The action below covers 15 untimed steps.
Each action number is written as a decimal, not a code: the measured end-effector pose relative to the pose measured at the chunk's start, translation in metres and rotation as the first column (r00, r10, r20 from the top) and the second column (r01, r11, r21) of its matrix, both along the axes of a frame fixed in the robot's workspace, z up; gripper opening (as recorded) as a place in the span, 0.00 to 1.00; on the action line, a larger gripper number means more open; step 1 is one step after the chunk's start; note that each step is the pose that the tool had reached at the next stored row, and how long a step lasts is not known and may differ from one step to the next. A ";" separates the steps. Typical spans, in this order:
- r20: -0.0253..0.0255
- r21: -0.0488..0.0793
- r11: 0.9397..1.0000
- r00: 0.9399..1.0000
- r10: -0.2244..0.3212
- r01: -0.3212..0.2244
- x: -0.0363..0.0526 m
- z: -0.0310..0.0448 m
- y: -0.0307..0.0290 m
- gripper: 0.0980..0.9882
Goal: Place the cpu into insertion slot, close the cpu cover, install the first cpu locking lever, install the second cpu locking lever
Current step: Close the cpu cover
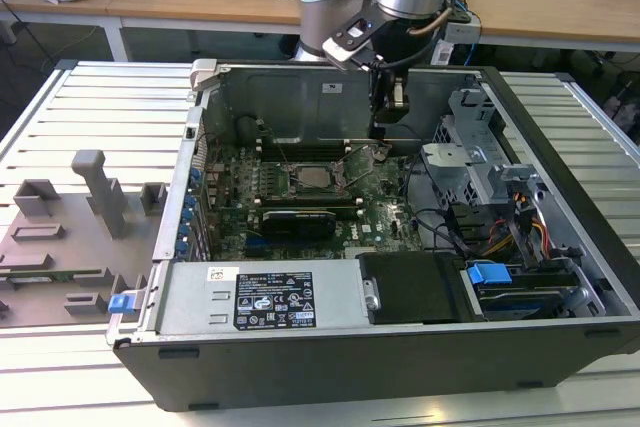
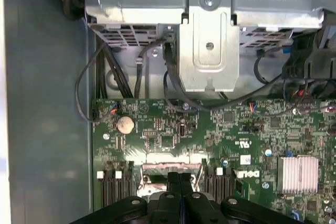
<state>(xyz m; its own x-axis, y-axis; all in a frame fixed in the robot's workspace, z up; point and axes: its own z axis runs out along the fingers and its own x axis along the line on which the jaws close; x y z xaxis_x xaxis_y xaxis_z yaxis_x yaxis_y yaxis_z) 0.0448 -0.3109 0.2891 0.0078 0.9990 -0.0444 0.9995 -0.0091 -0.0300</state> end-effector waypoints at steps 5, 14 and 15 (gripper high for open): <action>-0.002 -0.002 1.000 1.000 0.000 0.000 0.0141 0.0000 0.0006 0.01; -0.004 -0.002 1.000 1.000 0.000 0.000 0.0317 0.0000 0.0006 0.01; -0.004 -0.002 1.000 1.000 0.000 0.000 0.0329 0.0000 0.0007 0.01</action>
<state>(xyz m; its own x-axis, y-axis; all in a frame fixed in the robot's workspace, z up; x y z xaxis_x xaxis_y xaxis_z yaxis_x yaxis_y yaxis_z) 0.0777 -0.3102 0.2890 0.0076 0.9989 -0.0467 0.9994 -0.0092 -0.0337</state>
